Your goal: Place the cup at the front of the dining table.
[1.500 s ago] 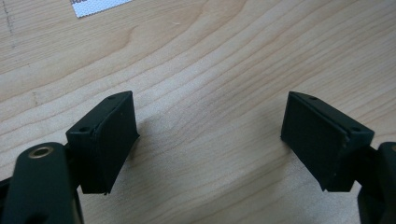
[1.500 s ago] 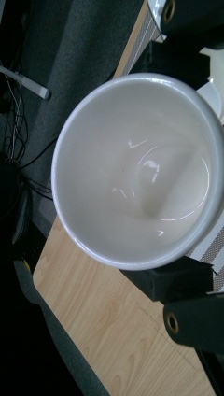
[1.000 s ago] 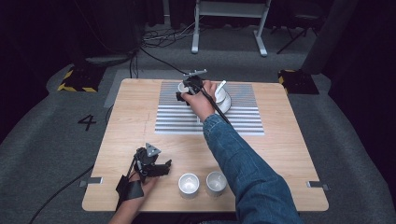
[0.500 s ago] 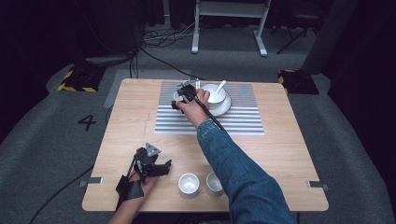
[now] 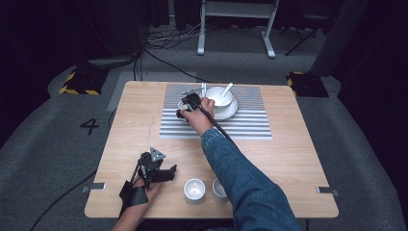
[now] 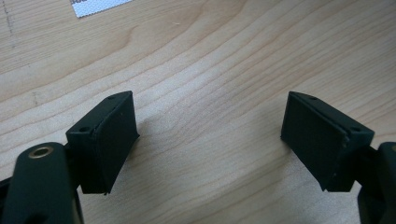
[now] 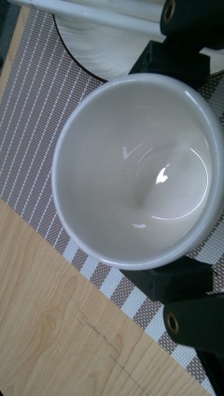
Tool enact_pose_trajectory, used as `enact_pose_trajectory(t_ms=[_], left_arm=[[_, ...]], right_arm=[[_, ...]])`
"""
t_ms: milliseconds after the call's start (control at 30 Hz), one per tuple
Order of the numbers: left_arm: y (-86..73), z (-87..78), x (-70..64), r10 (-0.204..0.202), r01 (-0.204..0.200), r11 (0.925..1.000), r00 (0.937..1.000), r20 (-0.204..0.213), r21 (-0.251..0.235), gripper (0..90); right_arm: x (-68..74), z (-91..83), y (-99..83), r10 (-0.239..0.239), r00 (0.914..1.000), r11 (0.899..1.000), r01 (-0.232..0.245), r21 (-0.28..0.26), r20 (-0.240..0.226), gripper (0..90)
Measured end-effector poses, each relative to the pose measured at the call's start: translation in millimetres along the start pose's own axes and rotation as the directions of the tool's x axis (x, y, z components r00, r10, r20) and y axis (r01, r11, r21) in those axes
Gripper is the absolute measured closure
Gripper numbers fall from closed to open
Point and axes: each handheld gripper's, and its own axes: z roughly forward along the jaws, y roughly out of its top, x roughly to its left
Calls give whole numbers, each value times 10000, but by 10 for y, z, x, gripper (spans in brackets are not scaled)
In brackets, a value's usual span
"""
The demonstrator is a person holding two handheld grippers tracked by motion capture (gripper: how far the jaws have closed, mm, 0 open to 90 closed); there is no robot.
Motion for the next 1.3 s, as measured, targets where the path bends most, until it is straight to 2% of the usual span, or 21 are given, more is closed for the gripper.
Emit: enact_pose_trajectory(t_ms=[367, 933, 1133, 1300], left_arm=[[0, 0, 0, 4, -4, 10000, 10000, 0, 0, 187], [0, 0, 0, 2, -2, 10000, 10000, 1, 1, 187], [0, 0, 0, 2, -2, 10000, 10000, 2, 1, 187], [0, 1, 0, -7, 7, 10000, 10000, 0, -8, 187]], right_arm=[[23, 64, -70, 118, 9999, 9995, -121, 281, 115, 273], [29, 50, -108, 54, 10000, 9995, -56, 303, 82, 269], [23, 45, -102, -5, 10000, 9998, 4, 194, 52, 235], [46, -33, -82, -55, 9999, 10000, 55, -6, 90, 203]])
